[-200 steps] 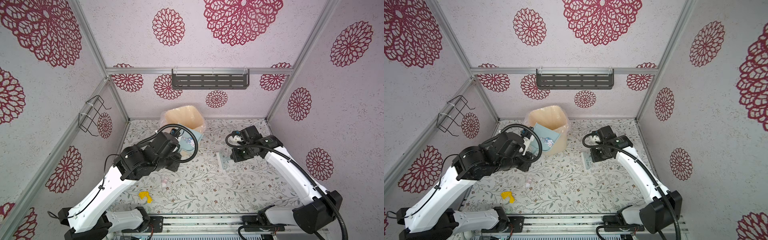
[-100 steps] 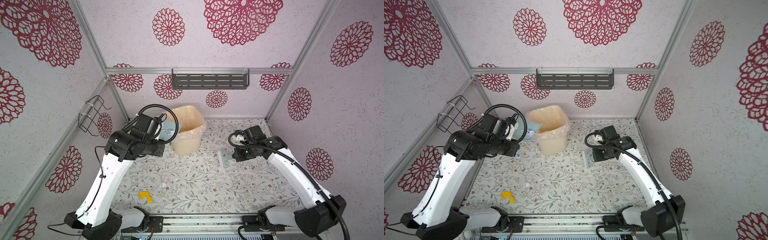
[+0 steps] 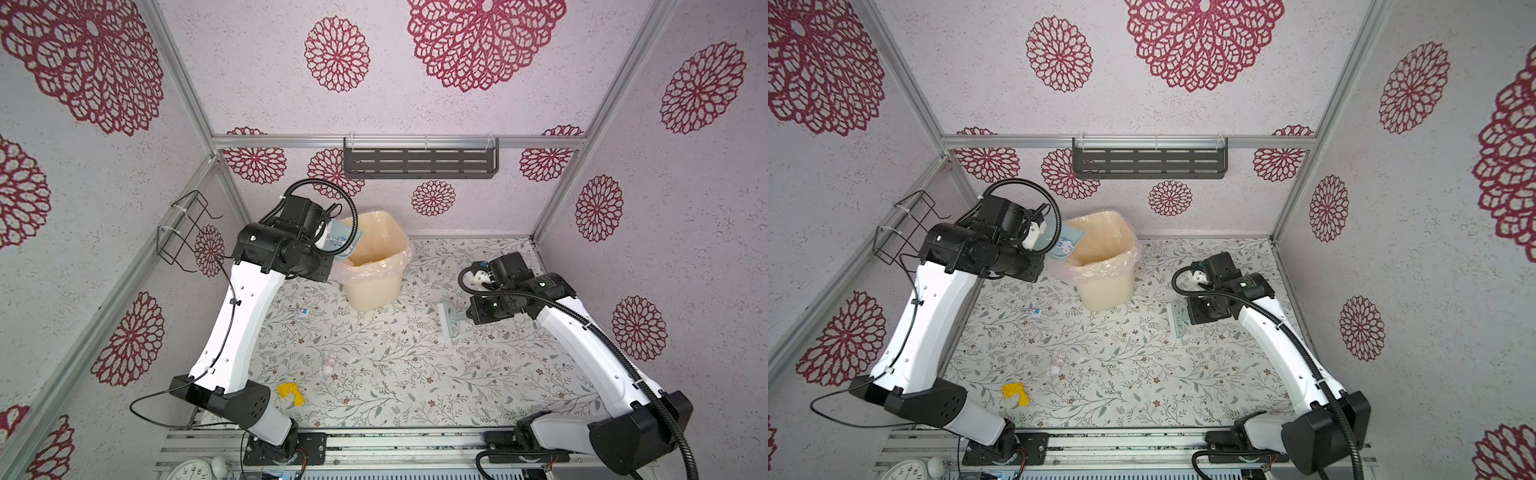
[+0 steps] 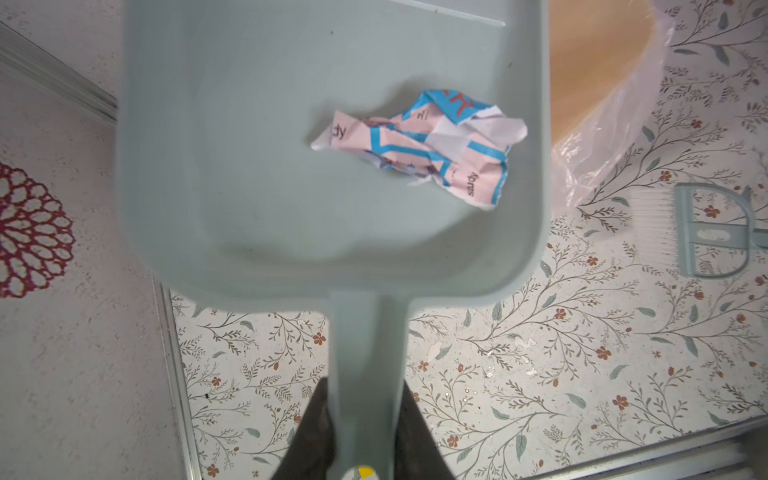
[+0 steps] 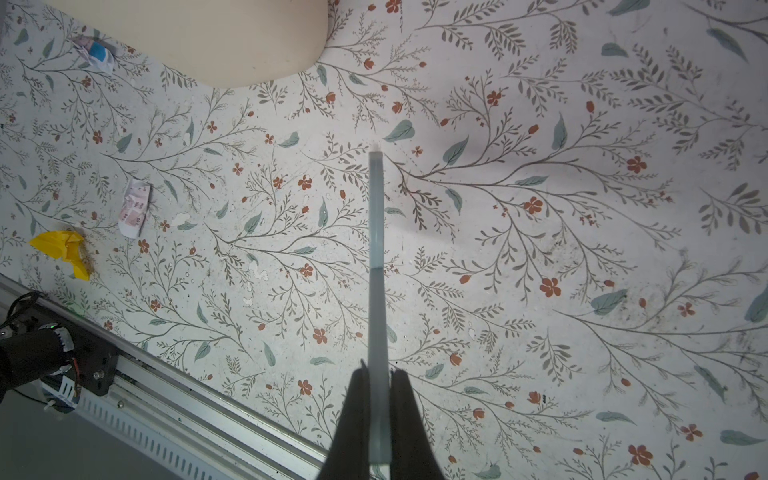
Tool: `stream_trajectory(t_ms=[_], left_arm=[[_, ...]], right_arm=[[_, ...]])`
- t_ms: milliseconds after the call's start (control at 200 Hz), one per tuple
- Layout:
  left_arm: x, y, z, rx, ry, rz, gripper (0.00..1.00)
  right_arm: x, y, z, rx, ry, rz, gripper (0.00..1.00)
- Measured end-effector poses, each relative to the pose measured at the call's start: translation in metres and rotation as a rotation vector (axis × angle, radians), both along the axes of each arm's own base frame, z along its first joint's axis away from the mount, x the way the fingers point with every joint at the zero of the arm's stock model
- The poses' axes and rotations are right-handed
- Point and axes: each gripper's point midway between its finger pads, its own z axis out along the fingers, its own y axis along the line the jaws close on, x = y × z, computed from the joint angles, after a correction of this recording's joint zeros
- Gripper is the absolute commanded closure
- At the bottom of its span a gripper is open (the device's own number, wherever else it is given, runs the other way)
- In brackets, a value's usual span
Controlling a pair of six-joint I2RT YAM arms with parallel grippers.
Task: Sweep away the paper scraps from the table
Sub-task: 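Tilt the teal dustpan over the trash bin with the left gripper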
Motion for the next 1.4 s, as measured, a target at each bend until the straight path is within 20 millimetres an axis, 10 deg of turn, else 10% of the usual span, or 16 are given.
stream_trajectory(t_ms=[1401], left_arm=[[0.073,-0.031,-0.030,0.973,-0.120,-0.318,1.00]], right_arm=[[-0.007,0.001,-0.004,0.033,0.035,0.006,1.00]])
